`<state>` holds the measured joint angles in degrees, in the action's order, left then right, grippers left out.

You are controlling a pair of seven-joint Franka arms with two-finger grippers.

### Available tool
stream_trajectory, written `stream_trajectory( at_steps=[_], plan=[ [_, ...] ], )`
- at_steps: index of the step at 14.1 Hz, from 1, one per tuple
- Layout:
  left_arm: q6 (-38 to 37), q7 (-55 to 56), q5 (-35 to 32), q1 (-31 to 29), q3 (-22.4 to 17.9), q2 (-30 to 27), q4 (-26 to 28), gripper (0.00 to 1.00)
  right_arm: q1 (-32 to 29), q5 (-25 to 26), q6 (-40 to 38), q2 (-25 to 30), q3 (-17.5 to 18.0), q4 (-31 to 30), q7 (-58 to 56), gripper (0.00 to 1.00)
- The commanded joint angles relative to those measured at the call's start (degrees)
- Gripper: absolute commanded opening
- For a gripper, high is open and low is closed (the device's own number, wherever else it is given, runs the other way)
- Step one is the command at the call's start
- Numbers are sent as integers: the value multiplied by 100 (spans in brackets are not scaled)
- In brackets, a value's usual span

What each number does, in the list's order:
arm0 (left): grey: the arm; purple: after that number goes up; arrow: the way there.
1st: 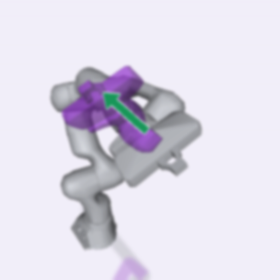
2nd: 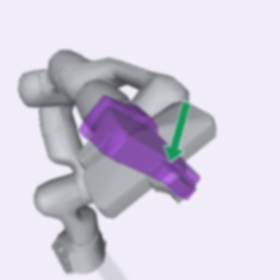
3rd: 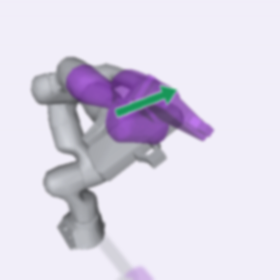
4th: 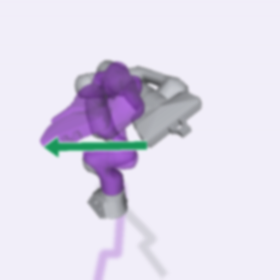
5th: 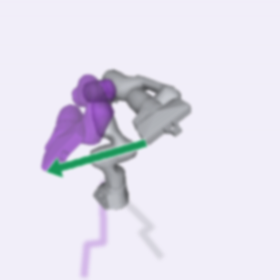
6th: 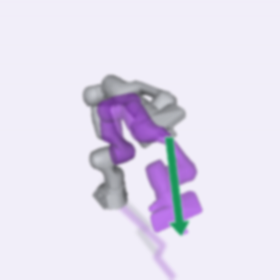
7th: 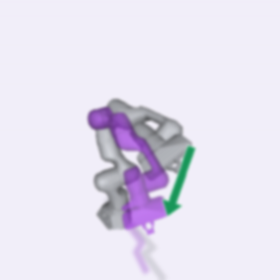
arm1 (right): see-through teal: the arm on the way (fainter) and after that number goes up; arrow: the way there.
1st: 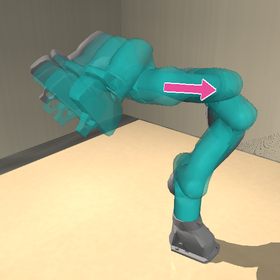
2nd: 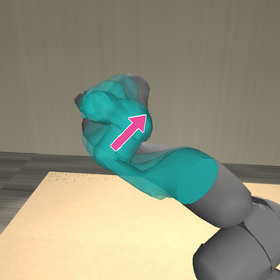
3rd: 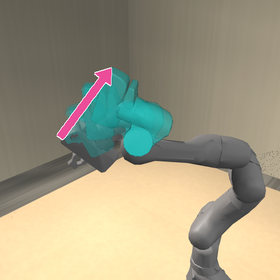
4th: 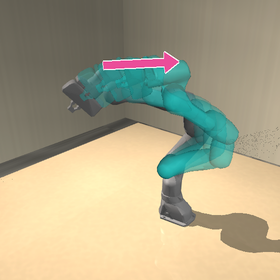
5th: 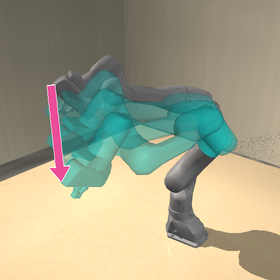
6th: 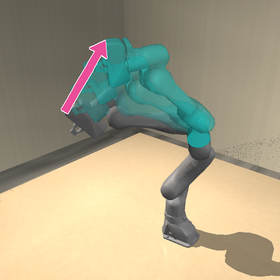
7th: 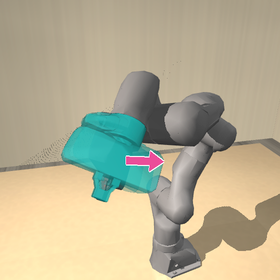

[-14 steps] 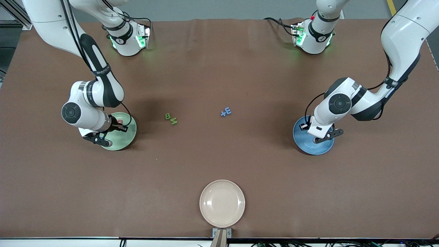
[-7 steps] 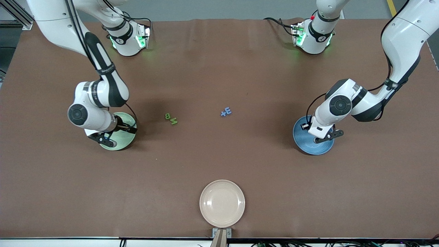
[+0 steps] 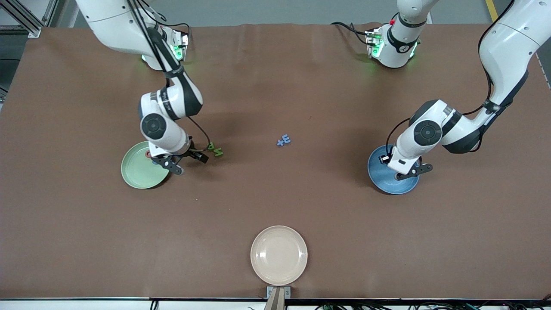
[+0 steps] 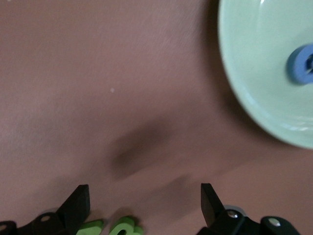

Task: Sort upper and lower case letters into plates
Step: 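Move both grippers back to the remaining letters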

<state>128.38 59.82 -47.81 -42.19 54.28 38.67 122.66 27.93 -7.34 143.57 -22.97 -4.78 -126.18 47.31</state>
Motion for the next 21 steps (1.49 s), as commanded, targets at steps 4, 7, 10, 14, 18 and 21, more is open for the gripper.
stream_trajectory(
  at_steps=[4,7,10,14,18,21],
  plan=[
    [-911,327,833,130,1128,-273,-462,100,424,-22,364,47,-67,-407,489,100],
    [-903,1371,861,972,1129,-220,-489,100,521,-13,487,47,-67,-504,507,100],
    [-815,1927,870,1729,1103,17,-664,100,565,-22,549,47,-67,-566,595,100],
    [-509,2524,896,2660,876,334,-867,100,731,-22,540,47,-50,-539,937,100],
    [37,3009,905,4172,-257,352,-1173,100,697,-22,461,73,-58,-408,991,100],
    [152,3045,914,4640,-523,570,-1534,100,574,-22,461,74,-76,-320,624,100]
  ],
)
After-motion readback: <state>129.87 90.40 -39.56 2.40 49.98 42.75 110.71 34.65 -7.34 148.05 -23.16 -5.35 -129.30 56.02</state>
